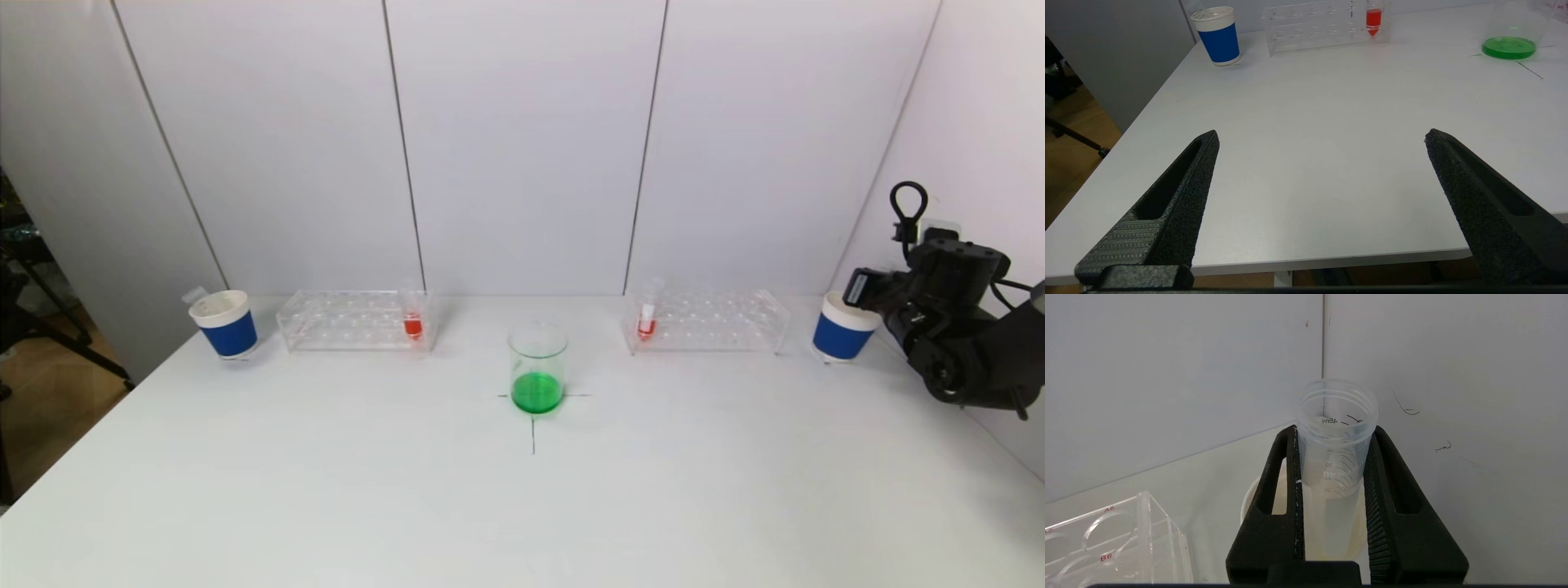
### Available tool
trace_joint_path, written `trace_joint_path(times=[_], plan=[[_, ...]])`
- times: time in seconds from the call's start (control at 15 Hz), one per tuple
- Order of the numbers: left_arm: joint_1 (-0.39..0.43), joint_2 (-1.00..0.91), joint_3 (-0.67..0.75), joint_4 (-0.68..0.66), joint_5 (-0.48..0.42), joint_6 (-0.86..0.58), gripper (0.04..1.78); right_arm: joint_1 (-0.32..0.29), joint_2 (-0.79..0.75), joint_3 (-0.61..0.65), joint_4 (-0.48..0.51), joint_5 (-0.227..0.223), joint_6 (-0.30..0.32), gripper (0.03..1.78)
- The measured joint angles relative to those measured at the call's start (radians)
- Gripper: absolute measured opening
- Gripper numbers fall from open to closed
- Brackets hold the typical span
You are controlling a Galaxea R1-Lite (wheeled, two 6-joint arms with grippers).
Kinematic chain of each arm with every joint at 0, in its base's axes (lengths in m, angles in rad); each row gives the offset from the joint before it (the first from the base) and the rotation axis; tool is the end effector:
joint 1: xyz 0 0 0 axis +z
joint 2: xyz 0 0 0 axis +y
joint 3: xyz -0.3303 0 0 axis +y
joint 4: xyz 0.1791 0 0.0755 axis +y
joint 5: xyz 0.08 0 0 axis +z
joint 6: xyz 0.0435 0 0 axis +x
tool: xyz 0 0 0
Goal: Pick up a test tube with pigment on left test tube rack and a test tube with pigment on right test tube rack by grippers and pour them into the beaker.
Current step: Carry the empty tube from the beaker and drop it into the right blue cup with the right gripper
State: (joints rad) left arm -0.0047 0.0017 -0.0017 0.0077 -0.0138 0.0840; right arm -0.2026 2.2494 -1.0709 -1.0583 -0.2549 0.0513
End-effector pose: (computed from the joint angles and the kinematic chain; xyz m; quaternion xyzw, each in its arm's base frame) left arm -0.0277 -0.0005 0.0751 0.0420 0.0035 -0.0094 0.9991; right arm 0.4550 -0.1047 0.1059 0.0234 0.0542 -0.2278 0.9719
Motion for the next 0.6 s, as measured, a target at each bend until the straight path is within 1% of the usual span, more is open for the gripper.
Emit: trace_joint_path(times=[0.6], plan=[[0.0, 0.0, -0.001, 0.0, 0.0, 0.0, 1.76, 0.001, -0.006, 0.023, -0.005, -0.001, -0.009, 0.48]])
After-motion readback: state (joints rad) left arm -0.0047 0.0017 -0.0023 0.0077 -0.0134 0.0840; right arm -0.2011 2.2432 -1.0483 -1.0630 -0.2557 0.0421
